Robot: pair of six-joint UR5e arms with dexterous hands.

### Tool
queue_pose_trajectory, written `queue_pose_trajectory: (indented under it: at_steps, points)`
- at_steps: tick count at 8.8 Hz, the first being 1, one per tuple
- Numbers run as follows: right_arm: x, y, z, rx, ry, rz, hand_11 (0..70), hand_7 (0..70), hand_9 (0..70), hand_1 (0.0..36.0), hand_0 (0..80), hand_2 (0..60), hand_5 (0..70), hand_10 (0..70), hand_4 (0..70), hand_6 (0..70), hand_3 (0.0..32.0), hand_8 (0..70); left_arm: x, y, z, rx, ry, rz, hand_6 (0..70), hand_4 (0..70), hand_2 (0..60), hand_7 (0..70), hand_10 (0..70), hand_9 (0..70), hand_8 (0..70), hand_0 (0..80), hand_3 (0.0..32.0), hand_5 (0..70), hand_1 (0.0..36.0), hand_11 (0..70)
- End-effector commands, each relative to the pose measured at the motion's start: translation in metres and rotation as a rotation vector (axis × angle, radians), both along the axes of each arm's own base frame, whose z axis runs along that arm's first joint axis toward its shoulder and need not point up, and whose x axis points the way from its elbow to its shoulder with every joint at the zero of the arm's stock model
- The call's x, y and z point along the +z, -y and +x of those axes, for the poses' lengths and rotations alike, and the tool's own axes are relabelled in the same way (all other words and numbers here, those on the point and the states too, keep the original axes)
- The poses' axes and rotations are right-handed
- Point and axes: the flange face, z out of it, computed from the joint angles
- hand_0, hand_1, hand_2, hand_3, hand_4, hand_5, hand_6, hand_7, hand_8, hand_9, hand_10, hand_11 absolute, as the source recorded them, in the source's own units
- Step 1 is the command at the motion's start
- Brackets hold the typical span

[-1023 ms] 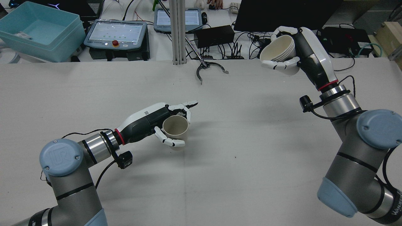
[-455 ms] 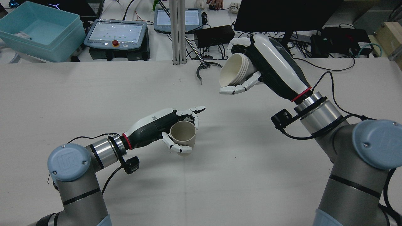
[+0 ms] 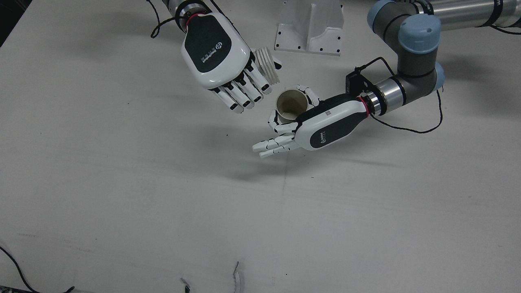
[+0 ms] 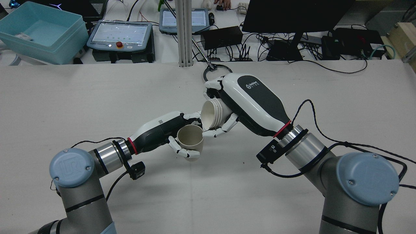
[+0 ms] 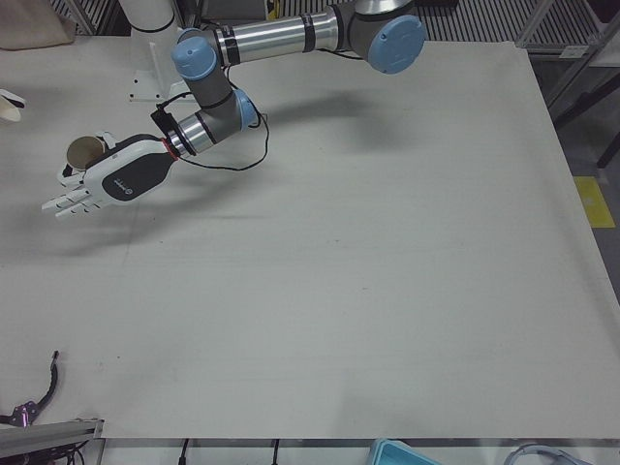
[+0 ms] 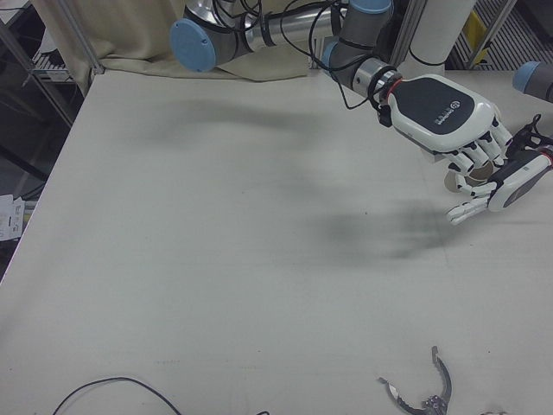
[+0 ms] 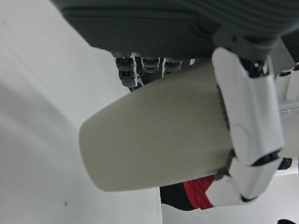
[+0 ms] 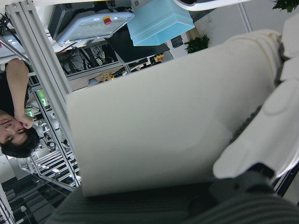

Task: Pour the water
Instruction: 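Tilt the white cup in the right hand over the beige cup, then withdraw both hands holding their cups back toward the table edges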

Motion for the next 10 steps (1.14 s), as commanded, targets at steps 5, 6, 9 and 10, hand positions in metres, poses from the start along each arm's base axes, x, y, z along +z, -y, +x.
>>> queue_pose_trajectory:
  at_steps: [5, 6, 9, 10]
  points:
    - [0.046, 0.064, 0.117, 0.209, 0.354, -0.197, 59.6, 58.5, 59.2, 30.5, 52.2, 60.0, 70.0, 41.3, 20.3, 51.3, 0.0, 44.7, 0.008, 0.051, -0.059, -0.084, -0.009, -0.048, 4.1, 32.9, 60.0, 8.3, 7.2, 5.2, 2.6, 50.8, 0.0, 62.1, 36.0, 13.3]
    - [0.061, 0.067, 0.13, 0.211, 0.427, -0.221, 59.7, 58.3, 59.5, 30.0, 51.9, 60.0, 70.0, 41.4, 20.6, 50.9, 0.0, 44.8, 0.009, 0.065, -0.078, -0.117, 0.005, -0.056, 4.1, 33.1, 60.0, 8.3, 7.2, 5.2, 2.6, 51.0, 0.0, 62.1, 36.0, 13.2]
    - [0.124, 0.097, 0.129, 0.187, 0.656, -0.358, 59.2, 55.5, 58.6, 28.7, 51.1, 60.0, 70.0, 41.1, 21.4, 49.2, 0.0, 44.4, 0.04, 0.089, -0.12, -0.169, 0.021, -0.121, 3.9, 32.6, 60.0, 7.9, 7.1, 5.0, 2.5, 50.4, 0.0, 61.6, 36.0, 13.1]
    - [0.159, 0.11, 0.116, 0.171, 0.716, -0.425, 59.1, 55.4, 58.5, 28.3, 50.9, 60.0, 70.0, 41.1, 21.3, 49.0, 0.0, 44.4, 0.057, 0.097, -0.139, -0.199, 0.038, -0.141, 4.0, 33.1, 60.0, 8.2, 7.1, 5.0, 2.6, 50.3, 0.0, 61.2, 36.0, 12.9]
